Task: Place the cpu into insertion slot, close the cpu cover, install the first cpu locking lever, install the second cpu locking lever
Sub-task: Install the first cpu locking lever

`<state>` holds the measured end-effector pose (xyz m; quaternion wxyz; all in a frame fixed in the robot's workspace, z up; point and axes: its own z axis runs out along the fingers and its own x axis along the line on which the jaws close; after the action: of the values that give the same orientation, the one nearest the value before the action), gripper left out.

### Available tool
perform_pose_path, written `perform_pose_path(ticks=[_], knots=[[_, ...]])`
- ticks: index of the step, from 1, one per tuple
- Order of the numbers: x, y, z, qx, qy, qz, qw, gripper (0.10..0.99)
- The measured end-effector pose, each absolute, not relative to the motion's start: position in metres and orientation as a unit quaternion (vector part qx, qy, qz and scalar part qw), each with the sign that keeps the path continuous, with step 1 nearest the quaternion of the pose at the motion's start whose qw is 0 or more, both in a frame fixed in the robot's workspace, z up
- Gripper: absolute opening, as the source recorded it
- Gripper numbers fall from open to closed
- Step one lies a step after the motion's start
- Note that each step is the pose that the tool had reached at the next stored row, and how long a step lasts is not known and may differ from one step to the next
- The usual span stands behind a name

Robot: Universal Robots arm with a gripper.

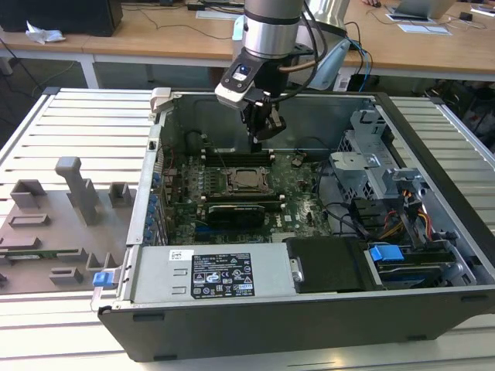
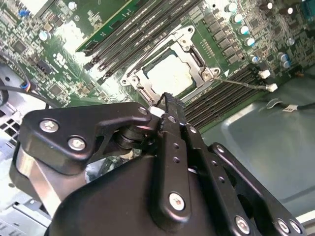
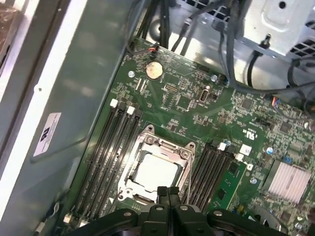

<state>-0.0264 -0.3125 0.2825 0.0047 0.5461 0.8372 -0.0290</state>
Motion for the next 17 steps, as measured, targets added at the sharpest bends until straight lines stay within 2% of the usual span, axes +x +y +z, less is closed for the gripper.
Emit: perform_pose_path(ticks=[17], knots=[[-0.0264,-0.3125,0.2825,0.449,0.893,-0.028,0.008,0.106]])
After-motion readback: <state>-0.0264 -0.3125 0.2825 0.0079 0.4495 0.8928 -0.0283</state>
